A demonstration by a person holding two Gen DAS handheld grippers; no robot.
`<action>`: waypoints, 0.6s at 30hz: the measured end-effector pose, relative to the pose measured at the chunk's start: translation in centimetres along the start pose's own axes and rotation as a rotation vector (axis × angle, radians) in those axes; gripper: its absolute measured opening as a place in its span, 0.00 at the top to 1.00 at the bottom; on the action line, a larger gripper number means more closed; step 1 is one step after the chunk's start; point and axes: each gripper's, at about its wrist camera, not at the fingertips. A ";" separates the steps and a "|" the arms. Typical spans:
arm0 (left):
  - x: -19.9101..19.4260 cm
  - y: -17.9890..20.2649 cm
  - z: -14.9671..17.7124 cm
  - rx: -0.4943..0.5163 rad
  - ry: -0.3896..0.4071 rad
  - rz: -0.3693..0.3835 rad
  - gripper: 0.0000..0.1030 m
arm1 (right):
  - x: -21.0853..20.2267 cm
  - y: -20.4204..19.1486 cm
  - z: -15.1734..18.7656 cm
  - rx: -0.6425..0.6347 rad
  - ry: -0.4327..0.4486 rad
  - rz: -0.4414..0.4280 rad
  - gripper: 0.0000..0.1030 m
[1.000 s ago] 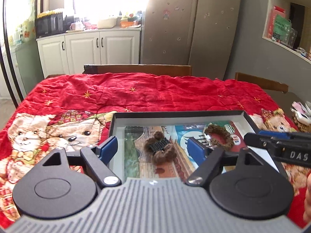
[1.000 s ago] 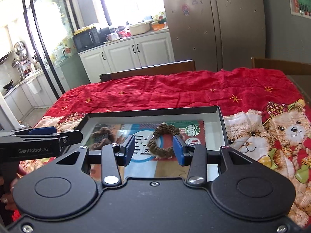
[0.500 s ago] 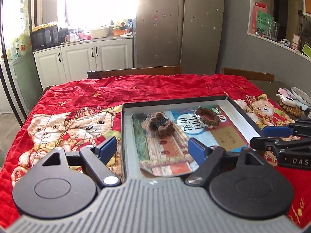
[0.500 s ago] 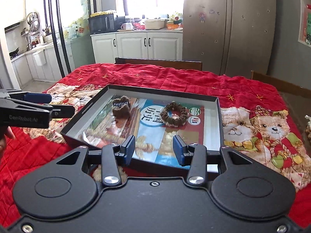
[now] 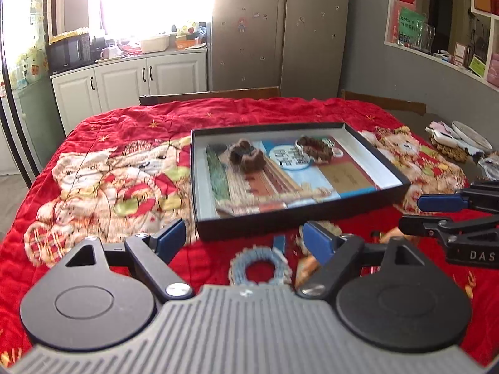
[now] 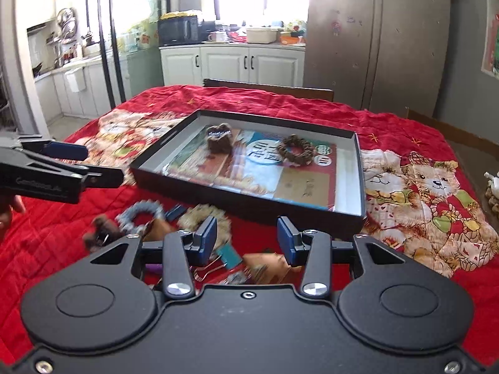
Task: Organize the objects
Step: 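Withdraw both open tools from the box toward the remaining items, then grasp the second brown bear clip with the left tool while the right tool grasps the black lace scrunchie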
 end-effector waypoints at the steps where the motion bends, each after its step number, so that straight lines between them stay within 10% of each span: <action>1: -0.2 0.2 0.5 0.001 0.001 -0.001 0.14 | -0.2 -0.5 0.5 -0.013 0.001 -0.004 0.60; 18: 0.0 2.2 6.1 0.018 -0.019 -0.038 0.13 | -0.7 -4.1 6.1 -0.008 -0.001 -0.037 0.60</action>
Point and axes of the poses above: each gripper's, at about its wrist camera, not at the fingertips, and x roughly the way its jaws point, y to its right, z to its underside, and after that the axes turned 2 degrees about z, right-handed
